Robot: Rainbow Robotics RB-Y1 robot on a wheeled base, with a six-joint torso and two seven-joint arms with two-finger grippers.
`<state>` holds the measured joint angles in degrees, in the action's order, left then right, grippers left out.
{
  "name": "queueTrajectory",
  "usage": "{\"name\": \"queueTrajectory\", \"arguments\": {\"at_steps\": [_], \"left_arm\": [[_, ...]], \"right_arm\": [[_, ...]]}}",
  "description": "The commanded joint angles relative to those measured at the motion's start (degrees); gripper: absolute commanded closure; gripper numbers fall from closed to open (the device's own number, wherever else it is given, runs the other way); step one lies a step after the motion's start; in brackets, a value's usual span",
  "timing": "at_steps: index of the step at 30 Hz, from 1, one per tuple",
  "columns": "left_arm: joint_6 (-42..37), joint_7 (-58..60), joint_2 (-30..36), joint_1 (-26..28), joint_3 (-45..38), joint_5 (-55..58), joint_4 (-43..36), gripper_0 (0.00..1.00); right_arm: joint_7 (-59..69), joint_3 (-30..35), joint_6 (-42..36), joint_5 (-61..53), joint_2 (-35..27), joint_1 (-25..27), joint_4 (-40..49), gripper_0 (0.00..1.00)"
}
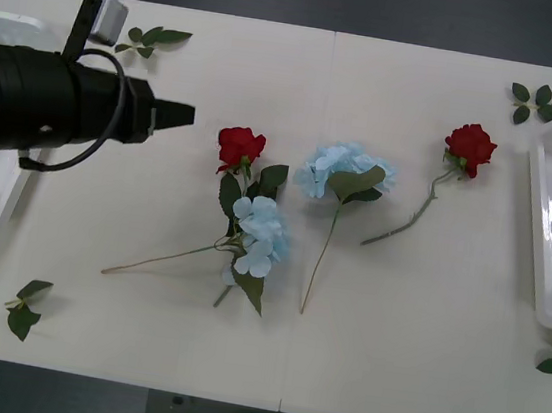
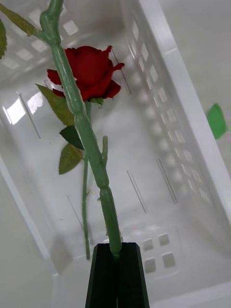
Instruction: Put the red flowers into the right box and the blue flowers into the left box
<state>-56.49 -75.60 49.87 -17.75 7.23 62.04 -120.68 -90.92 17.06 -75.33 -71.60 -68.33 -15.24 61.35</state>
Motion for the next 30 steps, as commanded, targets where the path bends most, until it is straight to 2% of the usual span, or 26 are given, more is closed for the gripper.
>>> {"name": "queueTrajectory", "arguments": {"at_steps": [1, 9, 11, 12, 13, 14, 15, 16, 18, 24, 30], "left_arm": [[-4.42, -8.51, -0.13, 1.67, -0.46, 0.36, -1.57, 0.0], [-8.99, -24.95, -0.13, 4.22, 3.76, -0.69, -1.31, 0.0], [-8.99, -27.23, 0.05, 4.13, 5.43, -1.57, -1.22, 0.0], [-8.99, -28.9, 0.05, 4.13, 6.83, -2.89, -1.22, 0.0], [-8.81, -30.04, 0.14, 4.04, 7.97, -3.86, -1.22, 0.0], [-8.46, -31.27, 0.23, 3.87, 9.56, -5.17, -1.22, 0.0], [-8.02, -32.07, 0.31, 3.52, 11.14, -6.49, -1.22, 0.0], [-7.76, -32.33, 0.31, 3.16, 12.81, -7.9, -1.22, 0.0], [-7.14, -32.33, 0.31, 2.55, 15.71, -9.74, -1.13, 0.0], [-2.66, -32.07, -0.48, 0.0, 23.8, -14.4, 2.47, 0.0], [1.65, -33.03, -3.64, -6.15, 30.83, -15.19, 12.05, 0.0]], "right_arm": [[0.57, -1.95, -0.26, 1.64, -2.69, -0.75, 0.7, 1.0], [-0.05, -2.3, -0.43, 3.31, 0.04, -0.58, 0.7, 1.0], [-0.4, -2.56, -0.35, 3.4, 0.21, -0.58, 0.7, 0.96], [-0.58, -2.56, -0.43, 3.4, 0.3, -0.58, 0.7, 0.85], [-0.75, -2.47, -0.35, 3.4, 0.39, -0.58, 0.79, 0.68], [-1.02, -2.47, -0.43, 3.4, 0.47, -0.58, 1.05, 0.38], [-1.19, -2.56, -0.43, 3.4, 0.47, -0.58, 1.14, 0.22], [-1.37, -2.47, -0.43, 3.31, 0.56, -0.58, 1.31, 0.09], [-1.54, -2.56, -0.43, 3.04, 0.56, -0.58, 1.31, 0.0], [-1.1, -2.21, -4.21, 0.67, 0.47, -0.93, 4.83, 0.0], [6.37, 0.6, -15.2, 1.11, 1.97, -5.76, 10.89, 0.0]]}}
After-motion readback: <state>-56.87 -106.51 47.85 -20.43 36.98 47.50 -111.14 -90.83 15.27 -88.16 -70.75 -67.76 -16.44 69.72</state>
